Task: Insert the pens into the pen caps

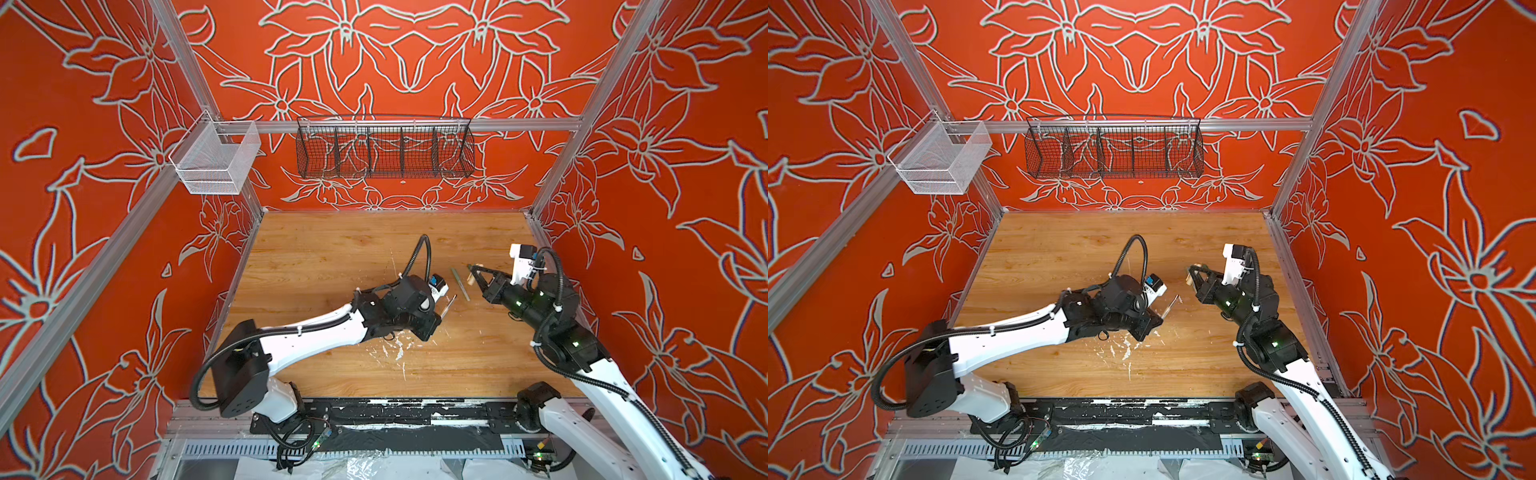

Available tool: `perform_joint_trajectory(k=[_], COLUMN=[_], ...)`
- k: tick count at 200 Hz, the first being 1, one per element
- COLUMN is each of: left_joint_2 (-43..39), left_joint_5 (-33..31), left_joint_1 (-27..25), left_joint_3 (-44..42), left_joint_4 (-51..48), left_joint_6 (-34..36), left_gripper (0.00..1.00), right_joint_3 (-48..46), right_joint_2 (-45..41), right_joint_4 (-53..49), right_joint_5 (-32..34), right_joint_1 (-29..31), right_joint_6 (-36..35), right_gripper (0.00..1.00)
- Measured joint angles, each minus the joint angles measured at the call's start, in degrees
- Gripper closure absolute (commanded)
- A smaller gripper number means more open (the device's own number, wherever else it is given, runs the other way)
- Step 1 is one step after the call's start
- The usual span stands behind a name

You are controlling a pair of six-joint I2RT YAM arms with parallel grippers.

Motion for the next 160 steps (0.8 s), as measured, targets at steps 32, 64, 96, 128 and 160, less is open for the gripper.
perform_joint_trajectory(k=[32, 64, 96, 128, 160], left_joint_2=[-3.13, -5.38, -8.61, -11.39, -11.72], left_joint_5=[-0.22, -0.83, -1.4, -1.27, -1.14], left_joint_1=[0.13, 0.33, 0.39, 0.57, 0.74], left_joint_3=[-1.4, -5.64, -7.69, -8.37, -8.37], left_joint_4=[5.27, 6.71, 7.45, 9.57, 10.58], left_joint_6=[1.33, 1.84, 2.01, 2.01, 1.99], left_gripper=[1.0, 1.0, 1.0, 1.0, 1.0], right_joint_3=[4.9, 6.38, 6.36, 4.48, 0.96], right_joint_2=[1.73, 3.19, 3.5, 4.26, 6.03], right_joint_4=[2.75, 3.87, 3.32, 5.33, 8.5], right_joint_5=[-2.73, -4.98, -5.03, -6.1, -7.82], right_joint_1=[-0.24, -0.24, -0.24, -0.24, -0.24], right_joint_6=[0.11, -0.28, -0.74, -0.39, 1.14], right_gripper=[1.0, 1.0, 1.0, 1.0, 1.0])
